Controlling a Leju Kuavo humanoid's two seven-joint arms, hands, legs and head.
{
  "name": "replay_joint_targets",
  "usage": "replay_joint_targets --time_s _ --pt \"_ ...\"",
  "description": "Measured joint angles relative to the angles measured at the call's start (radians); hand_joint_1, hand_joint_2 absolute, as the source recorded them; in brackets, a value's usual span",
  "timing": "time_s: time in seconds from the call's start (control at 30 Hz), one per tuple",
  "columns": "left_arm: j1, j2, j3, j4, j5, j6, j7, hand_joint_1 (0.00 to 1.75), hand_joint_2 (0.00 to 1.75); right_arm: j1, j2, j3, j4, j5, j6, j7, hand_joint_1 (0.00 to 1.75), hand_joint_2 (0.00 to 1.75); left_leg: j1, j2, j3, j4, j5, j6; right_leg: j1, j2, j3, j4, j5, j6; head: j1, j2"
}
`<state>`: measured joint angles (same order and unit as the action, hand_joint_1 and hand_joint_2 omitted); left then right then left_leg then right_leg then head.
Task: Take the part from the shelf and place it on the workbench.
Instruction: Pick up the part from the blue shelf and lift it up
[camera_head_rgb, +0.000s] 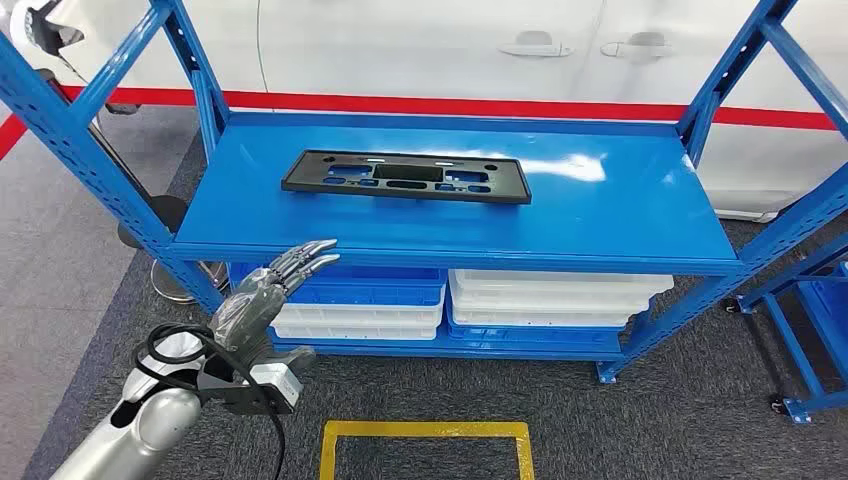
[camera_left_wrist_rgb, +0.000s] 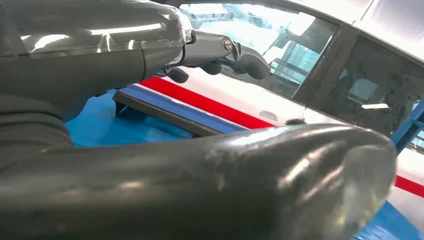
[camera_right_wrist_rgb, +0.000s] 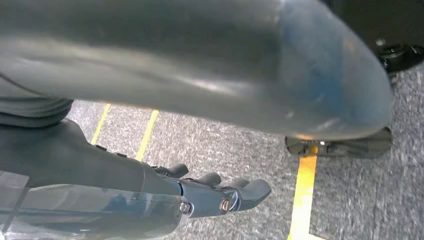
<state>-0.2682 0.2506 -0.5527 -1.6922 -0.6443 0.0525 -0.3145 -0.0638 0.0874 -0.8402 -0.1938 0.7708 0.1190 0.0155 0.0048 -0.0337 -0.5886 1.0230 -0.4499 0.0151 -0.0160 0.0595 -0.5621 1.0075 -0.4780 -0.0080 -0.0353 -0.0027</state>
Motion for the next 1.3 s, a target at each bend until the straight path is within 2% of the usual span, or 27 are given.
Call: replay_joint_targets --time_s 0.17,0.33,0.93,1.07,1.2,1.3 --pt "0.0 0.0 0.0 0.0 0.004 -0.001 0.002 0.0 0.0 -0.001 0.0 -0.007 0.0 -0.001 -0.006 0.002 0.0 0.0 -0.001 0.0 0.0 0.001 0.0 0.003 -0.001 0.0 0.001 -0.004 0.003 0.007 0.0 0.0" --pt "0.0 0.0 0.0 0.0 0.004 -0.002 0.003 0.0 0.0 -0.001 0.0 -0.014 0.0 -0.002 -0.011 0.005 0.0 0.0 -0.004 0.0 0.0 0.001 0.0 0.006 -0.004 -0.001 0.001 -0.005 0.003 0.025 0.0 0.0" --pt "0.002 0.0 0.0 -0.01 0.004 -0.002 0.006 0.0 0.0 -0.001 0.0 -0.021 0.0 -0.004 -0.011 0.006 0.0 0.0 -0.001 0.001 0.001 0.001 0.0 0.005 -0.001 -0.001 0.0 -0.001 0.003 0.025 0.0 0.0" --pt "0.002 0.001 0.0 -0.012 0.004 -0.003 0.009 0.0 0.0 -0.001 0.0 -0.021 0.0 -0.004 -0.011 0.006 0.0 0.0 -0.005 0.0 0.001 0.003 0.0 0.006 -0.003 -0.001 0.0 -0.002 0.003 0.027 0.0 0.0" --pt "0.002 0.002 0.0 -0.014 0.004 -0.006 0.009 0.0 0.0 -0.001 0.002 -0.021 0.0 -0.004 -0.011 0.006 0.0 0.0 -0.008 0.0 0.0 0.006 -0.001 0.008 -0.007 -0.001 0.001 -0.003 0.003 0.031 0.0 0.0" --pt "0.002 0.002 0.0 -0.017 0.004 -0.006 0.009 0.0 0.0 0.0 0.003 -0.021 0.0 -0.004 -0.011 0.006 0.0 0.0 -0.009 0.002 0.0 0.005 -0.001 0.015 -0.01 0.001 0.001 -0.005 0.004 0.039 0.0 0.0"
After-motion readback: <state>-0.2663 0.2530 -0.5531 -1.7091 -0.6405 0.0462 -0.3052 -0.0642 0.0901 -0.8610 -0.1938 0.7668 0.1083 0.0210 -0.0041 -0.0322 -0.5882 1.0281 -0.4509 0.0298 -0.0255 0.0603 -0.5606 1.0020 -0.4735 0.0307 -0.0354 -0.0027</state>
